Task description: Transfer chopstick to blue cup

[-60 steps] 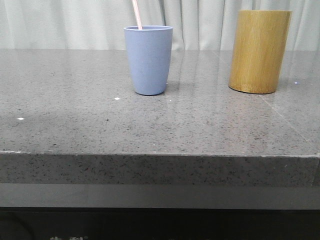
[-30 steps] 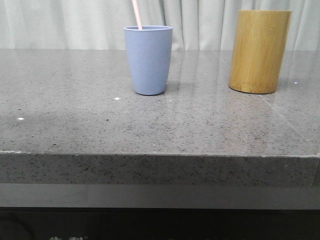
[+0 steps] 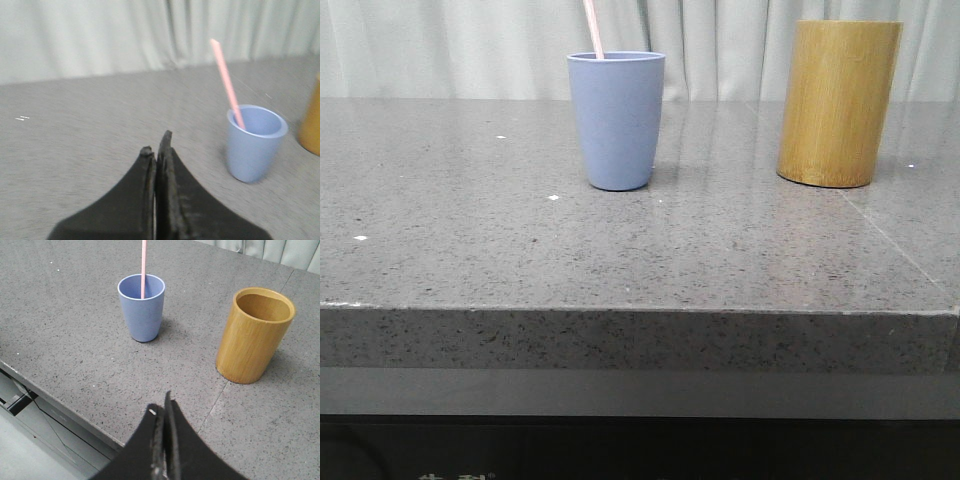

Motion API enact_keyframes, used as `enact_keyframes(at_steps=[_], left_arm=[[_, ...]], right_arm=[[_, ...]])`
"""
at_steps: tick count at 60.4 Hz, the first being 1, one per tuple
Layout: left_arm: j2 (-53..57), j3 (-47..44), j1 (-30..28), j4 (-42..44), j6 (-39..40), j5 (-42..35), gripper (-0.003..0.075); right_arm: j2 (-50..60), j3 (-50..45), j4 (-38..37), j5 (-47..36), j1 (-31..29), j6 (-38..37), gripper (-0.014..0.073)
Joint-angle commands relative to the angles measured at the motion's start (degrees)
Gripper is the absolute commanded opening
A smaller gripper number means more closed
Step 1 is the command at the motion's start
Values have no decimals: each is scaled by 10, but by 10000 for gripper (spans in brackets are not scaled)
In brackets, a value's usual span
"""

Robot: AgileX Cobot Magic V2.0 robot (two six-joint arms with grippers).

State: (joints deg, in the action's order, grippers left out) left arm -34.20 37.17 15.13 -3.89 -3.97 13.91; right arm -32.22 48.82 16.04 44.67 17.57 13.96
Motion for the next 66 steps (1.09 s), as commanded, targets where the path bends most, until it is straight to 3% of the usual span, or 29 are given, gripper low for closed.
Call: enact_keyframes(at_steps=[1, 16, 36, 42, 66], left_arm=[[53, -34, -38, -6, 4, -81, -19], [195, -201, -108, -1, 4, -92, -19], [341, -350, -122, -5, 4, -160, -19], [361, -378, -122, -5, 5, -197, -19], [358, -377, -127, -41, 6, -184, -19]], right_arm=[[-1, 14, 3, -43, -4, 3, -67], [-1, 14, 3, -43, -4, 3, -67], [-1, 14, 3, -43, -4, 3, -67], [-1, 14, 3, -43, -4, 3, -67], [-2, 13, 3, -42, -4, 3, -67]])
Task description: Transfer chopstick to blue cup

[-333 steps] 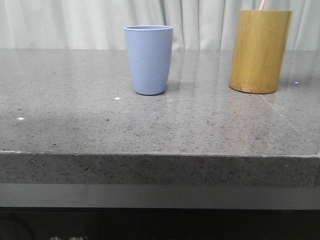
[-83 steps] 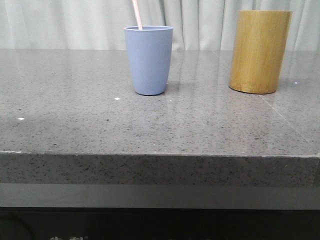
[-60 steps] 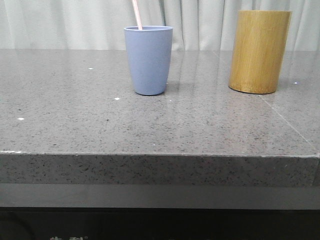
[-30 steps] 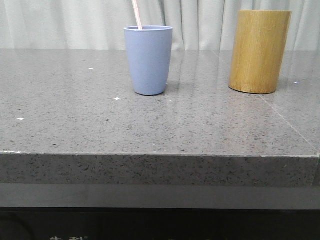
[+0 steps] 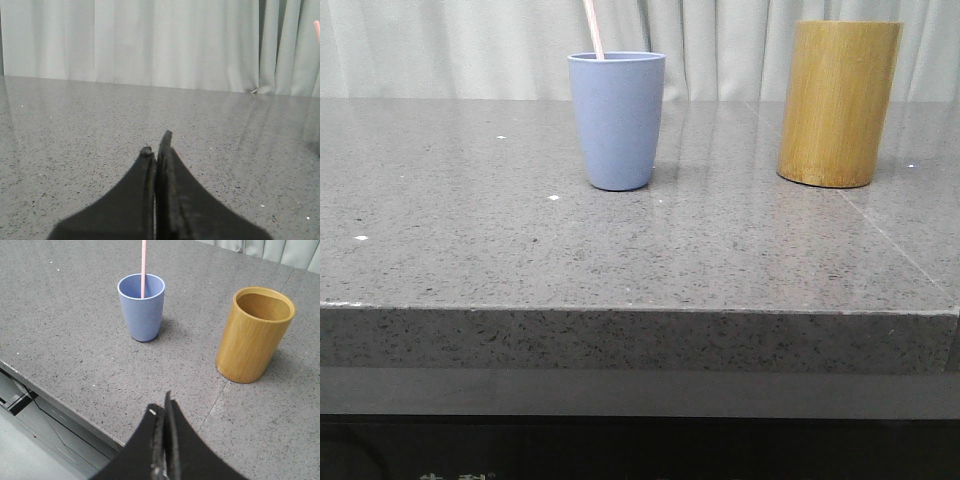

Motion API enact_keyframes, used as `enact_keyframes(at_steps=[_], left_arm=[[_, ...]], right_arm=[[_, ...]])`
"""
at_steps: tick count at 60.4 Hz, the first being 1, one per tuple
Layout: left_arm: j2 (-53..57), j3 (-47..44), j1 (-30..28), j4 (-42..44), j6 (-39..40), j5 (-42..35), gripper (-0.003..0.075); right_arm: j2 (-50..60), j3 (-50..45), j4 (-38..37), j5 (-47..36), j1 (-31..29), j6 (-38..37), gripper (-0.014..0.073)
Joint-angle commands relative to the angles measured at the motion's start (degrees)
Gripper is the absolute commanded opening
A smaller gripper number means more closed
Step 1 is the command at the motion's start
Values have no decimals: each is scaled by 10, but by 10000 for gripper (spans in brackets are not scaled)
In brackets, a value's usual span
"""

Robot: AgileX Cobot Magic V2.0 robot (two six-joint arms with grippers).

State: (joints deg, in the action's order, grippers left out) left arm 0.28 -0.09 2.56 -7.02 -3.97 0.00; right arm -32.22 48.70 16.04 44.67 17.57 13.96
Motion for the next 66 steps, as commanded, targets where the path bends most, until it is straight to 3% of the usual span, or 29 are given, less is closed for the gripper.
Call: enact_keyframes(at_steps=[1, 10, 19, 66], left_arm=[[14, -5, -1, -9, 6, -45, -19], [14, -5, -1, -20, 12, -46, -19], [14, -5, -1, 36, 59, -46, -19], [14, -5, -1, 34, 59, -46, -19]], right_arm=[[-2, 14, 3, -42, -4, 3, -67], [-2, 14, 3, -42, -4, 3, -67], [-2, 14, 3, -42, -4, 3, -67], [-2, 14, 3, -42, -4, 3, -67]])
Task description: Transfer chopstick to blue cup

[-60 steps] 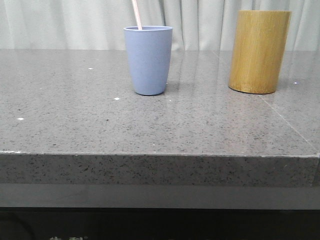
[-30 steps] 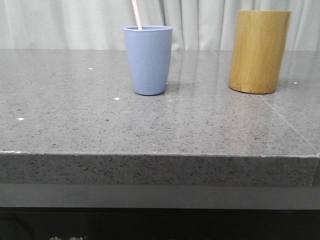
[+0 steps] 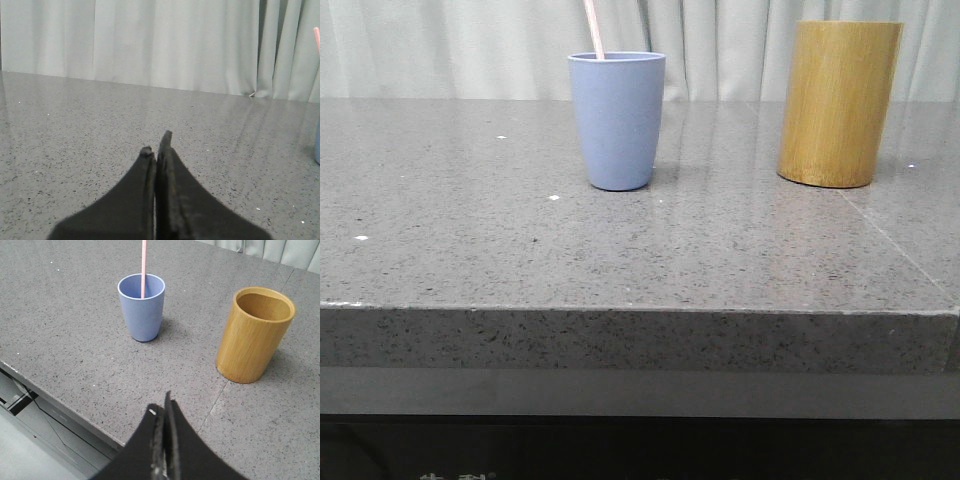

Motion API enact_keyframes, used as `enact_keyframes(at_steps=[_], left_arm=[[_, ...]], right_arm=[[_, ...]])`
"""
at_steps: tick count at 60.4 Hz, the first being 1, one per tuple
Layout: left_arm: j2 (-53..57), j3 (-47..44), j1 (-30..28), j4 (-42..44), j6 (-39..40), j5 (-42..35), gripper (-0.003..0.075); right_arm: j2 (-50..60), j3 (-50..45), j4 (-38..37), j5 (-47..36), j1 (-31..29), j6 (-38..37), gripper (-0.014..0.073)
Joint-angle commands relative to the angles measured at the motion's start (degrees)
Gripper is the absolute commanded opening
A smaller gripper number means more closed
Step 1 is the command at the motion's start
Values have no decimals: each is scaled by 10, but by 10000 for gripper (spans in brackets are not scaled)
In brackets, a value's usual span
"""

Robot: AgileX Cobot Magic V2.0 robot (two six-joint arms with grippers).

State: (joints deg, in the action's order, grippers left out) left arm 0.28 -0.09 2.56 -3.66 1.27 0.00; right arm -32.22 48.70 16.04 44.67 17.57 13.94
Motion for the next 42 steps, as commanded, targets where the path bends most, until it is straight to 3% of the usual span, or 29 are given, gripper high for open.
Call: enact_keyframes(at_steps=[1, 15, 21, 31, 42], left_arm=[[14, -5, -1, 1, 7, -46, -19], [14, -5, -1, 1, 7, -46, -19], [14, -5, -1, 1, 7, -46, -19], [14, -5, -1, 1, 7, -46, -19], [14, -5, -1, 1, 7, -46, -19]], right_arm=[[-2, 14, 3, -42, -4, 3, -67], [4, 10, 3, -43, -4, 3, -67], [32, -24, 0, -68, -36, 10, -67], [128, -160, 5, -225, -119, 10, -67], [239, -335, 5, -361, -153, 10, -67]])
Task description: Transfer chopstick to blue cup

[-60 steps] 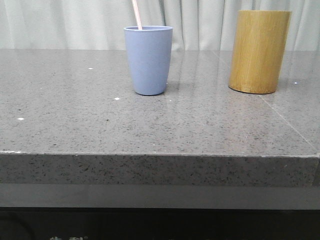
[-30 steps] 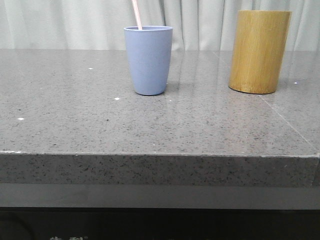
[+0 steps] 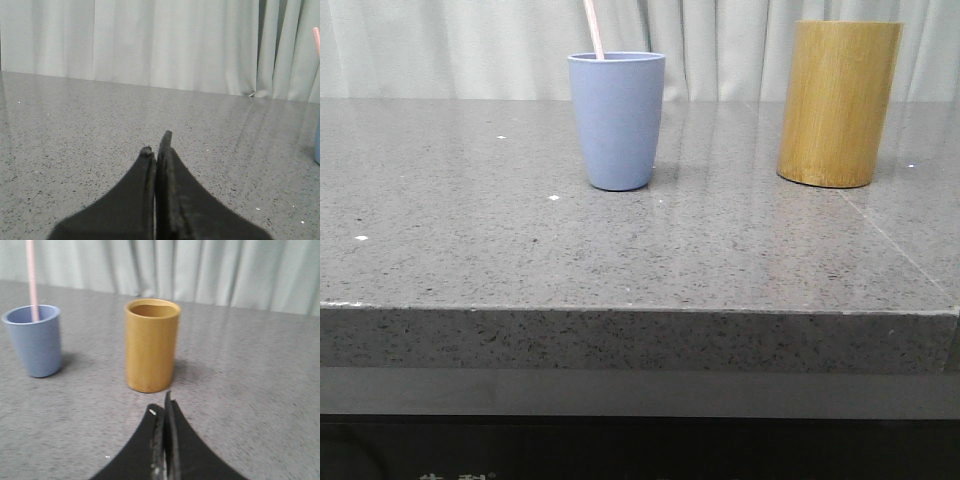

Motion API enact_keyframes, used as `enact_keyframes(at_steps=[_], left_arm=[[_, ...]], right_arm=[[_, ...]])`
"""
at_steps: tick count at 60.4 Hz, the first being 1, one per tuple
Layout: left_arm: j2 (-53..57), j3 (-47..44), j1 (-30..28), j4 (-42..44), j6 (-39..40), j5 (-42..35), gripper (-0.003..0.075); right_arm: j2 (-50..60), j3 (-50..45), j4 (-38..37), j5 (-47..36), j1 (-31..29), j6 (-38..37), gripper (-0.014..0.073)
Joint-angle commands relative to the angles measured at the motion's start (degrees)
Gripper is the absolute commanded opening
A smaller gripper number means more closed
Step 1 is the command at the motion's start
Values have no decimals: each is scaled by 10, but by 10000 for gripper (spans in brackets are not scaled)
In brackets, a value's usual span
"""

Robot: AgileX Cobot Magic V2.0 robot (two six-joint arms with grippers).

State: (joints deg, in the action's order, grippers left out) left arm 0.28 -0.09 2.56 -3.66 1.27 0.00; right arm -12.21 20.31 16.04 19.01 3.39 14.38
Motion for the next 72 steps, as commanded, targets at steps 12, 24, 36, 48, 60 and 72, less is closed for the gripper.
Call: enact_keyframes(at_steps=[12, 24, 36, 48, 60, 72], left_arm=[[14, -5, -1, 1, 7, -46, -19], [14, -5, -1, 1, 7, -46, -19], [14, -5, -1, 1, 7, -46, -19], [14, -5, -1, 1, 7, -46, -19], [14, -5, -1, 1, 7, -46, -19], [14, -5, -1, 1, 7, -46, -19]], right_arm=[[114, -173, 6, -167, -13, 6, -67], [140, -215, 10, -177, -13, 6, -67], [140, -216, 10, -181, -13, 6, -67], [140, -216, 10, -181, -13, 6, -67], [140, -216, 7, -187, -13, 0, -67], [140, -216, -151, -190, -13, -173, -67]])
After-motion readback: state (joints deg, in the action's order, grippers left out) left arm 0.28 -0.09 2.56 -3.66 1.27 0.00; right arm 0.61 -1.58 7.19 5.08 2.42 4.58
